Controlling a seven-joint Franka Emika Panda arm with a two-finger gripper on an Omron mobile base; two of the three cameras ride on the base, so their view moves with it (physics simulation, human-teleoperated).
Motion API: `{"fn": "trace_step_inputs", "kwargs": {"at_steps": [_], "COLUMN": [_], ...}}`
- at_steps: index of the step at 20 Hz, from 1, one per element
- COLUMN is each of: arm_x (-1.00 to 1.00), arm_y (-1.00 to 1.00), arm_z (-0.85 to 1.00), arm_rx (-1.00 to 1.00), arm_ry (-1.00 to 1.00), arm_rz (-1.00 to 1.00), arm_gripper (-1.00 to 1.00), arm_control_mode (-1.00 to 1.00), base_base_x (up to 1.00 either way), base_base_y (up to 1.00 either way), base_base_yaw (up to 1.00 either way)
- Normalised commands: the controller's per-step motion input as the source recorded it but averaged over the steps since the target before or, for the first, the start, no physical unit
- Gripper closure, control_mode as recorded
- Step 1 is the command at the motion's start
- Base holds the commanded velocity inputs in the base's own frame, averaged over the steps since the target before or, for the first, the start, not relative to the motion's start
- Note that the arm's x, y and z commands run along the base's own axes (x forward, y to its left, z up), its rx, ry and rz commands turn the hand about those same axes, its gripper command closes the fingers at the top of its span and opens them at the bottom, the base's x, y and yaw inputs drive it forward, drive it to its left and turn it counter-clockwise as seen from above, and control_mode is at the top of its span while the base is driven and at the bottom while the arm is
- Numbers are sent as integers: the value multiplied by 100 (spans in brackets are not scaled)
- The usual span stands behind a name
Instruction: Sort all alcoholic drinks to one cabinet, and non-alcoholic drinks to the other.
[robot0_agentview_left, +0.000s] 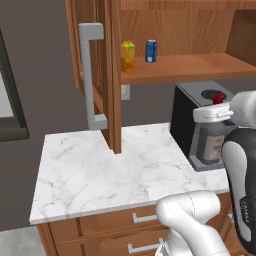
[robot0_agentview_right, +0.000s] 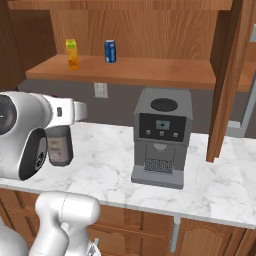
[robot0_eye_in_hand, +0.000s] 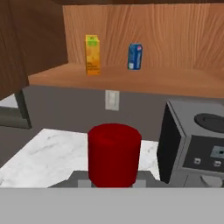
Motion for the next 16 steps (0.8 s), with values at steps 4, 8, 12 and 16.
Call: {"fn": "trace_step_inputs", "kwargs": {"at_steps": [4,8,12,16], "arm_x": [-44,-60,-98,-96], "arm_y": [8,1,0,0], "arm_z": [67,52,9,0], "arm_rx": [11,5,0,-1], "arm_ry": [0,0,0,0], "arm_rz": [12,7,2,0], "arm_gripper": [100,100,100,100], "arm_control_mode": [-100,-100,-100,-100], "base_base_x": [0,0,0,0], "base_base_y": [0,0,0,0], "base_base_yaw": [0,0,0,0]}}
